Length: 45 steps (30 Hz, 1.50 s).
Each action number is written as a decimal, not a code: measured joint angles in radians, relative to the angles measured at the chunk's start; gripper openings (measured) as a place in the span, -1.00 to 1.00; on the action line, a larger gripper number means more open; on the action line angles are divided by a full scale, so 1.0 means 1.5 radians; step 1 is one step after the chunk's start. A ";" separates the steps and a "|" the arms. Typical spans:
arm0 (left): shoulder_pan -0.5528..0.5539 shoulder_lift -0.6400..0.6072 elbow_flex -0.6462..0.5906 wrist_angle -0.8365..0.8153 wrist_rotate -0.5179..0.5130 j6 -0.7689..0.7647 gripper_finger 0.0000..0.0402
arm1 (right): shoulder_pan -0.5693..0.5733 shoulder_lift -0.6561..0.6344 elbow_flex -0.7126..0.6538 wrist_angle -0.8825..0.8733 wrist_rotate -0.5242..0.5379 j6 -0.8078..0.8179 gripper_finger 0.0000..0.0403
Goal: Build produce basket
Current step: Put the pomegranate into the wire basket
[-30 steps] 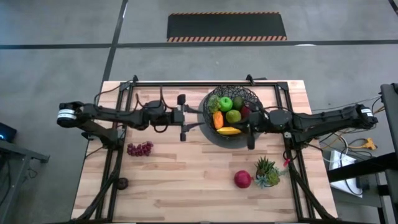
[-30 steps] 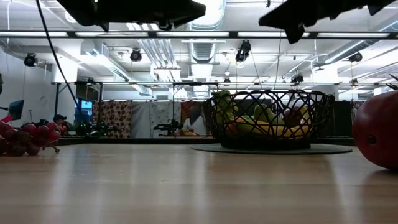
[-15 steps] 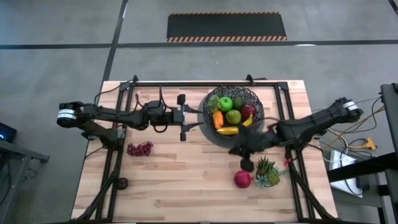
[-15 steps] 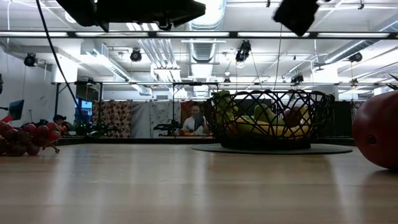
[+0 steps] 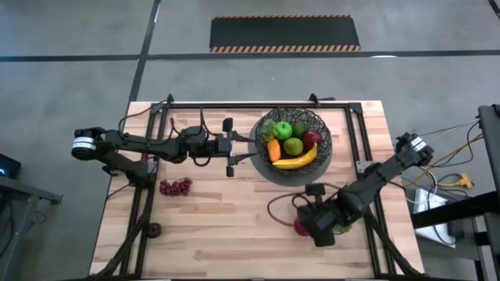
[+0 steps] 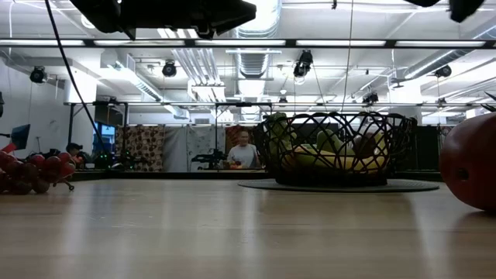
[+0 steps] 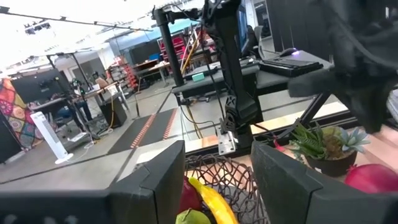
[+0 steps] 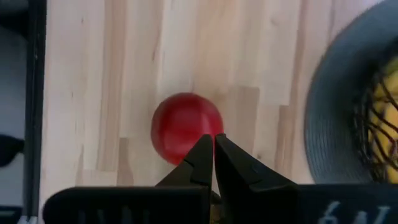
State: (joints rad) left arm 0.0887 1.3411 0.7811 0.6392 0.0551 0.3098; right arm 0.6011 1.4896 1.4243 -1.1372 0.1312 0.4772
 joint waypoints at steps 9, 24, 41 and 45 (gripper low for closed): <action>0.001 0.000 0.000 0.000 0.000 -0.011 -0.16 | 0.014 0.082 0.017 -0.031 0.000 -0.004 -0.54; 0.001 0.000 0.000 0.000 0.000 -0.011 -0.16 | 0.018 0.127 0.017 -0.043 0.025 0.056 0.75; 0.001 0.000 0.000 0.000 0.001 -0.010 -0.16 | 0.023 0.177 0.014 0.002 -0.040 0.061 0.88; 0.001 0.000 0.000 0.000 0.001 -0.010 -0.16 | 0.023 0.178 0.000 0.019 -0.041 0.059 0.88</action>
State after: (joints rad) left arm 0.0895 1.3411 0.7811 0.6392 0.0560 0.2948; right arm 0.6350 1.7573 1.4239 -1.1090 0.0704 0.5659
